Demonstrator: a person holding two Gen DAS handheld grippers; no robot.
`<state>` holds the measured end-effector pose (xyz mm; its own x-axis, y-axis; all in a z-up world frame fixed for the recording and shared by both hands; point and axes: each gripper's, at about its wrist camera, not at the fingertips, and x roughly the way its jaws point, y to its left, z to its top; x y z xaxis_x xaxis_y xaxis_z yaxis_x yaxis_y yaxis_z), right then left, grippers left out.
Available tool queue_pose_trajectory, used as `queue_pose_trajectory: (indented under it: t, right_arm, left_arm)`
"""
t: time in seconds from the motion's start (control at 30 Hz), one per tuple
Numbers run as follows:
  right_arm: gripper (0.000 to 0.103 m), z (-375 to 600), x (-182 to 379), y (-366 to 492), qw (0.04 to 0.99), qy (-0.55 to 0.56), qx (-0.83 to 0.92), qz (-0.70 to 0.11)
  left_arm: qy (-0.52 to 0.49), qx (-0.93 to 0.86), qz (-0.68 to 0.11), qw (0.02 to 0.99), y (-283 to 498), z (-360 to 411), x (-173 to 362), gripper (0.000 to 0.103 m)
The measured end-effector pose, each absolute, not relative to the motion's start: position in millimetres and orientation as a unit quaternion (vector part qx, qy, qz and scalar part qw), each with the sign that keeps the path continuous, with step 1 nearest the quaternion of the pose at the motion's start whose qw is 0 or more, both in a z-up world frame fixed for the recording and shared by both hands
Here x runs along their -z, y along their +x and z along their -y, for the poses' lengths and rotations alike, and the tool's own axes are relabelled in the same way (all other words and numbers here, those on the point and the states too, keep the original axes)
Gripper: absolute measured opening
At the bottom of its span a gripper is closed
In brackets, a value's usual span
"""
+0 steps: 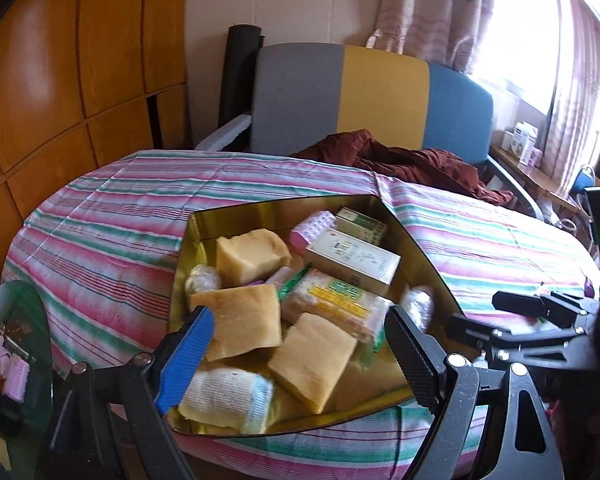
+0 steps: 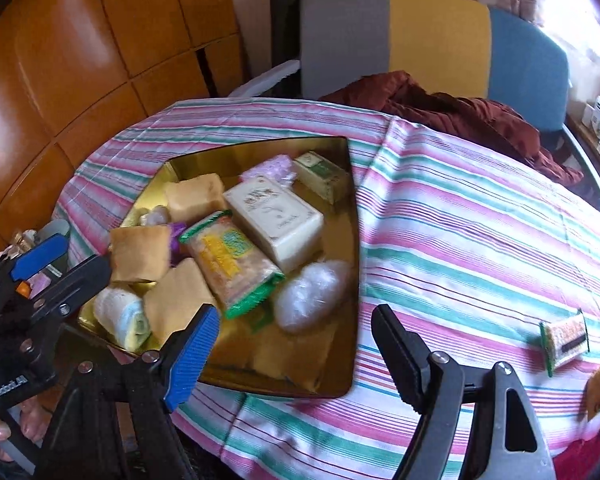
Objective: Organize objects
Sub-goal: 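Move both open tools from the tray back toward the remaining items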
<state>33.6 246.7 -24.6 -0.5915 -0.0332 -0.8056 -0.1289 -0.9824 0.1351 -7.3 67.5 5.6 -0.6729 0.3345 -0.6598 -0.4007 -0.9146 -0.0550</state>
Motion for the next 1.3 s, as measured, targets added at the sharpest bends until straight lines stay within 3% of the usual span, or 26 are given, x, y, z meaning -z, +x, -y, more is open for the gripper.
queue_pose_trajectory:
  t: [0.83, 1.07, 1.3]
  right_arm:
    - [0.080, -451.9, 20.7, 116.8, 0.265, -0.436, -0.840, -0.185]
    - [0.083, -544.9, 2.6, 182.8, 0.374, -0.405, -0.794, -0.256]
    - [0.084, -590.2, 18.9, 218.1, 0.416, -0.435, -0.739, -0.303]
  left_arm:
    - [-0.365, -0.879, -0.110, 0.286, 9.2, -146.6, 6.5, 0.088]
    - [-0.373, -0.866, -0.119, 0.312, 10.9, -168.4, 12.2, 0.088]
    - [-0.378, -0.852, -0.129, 0.337, 13.0, -191.3, 16.6, 0.088]
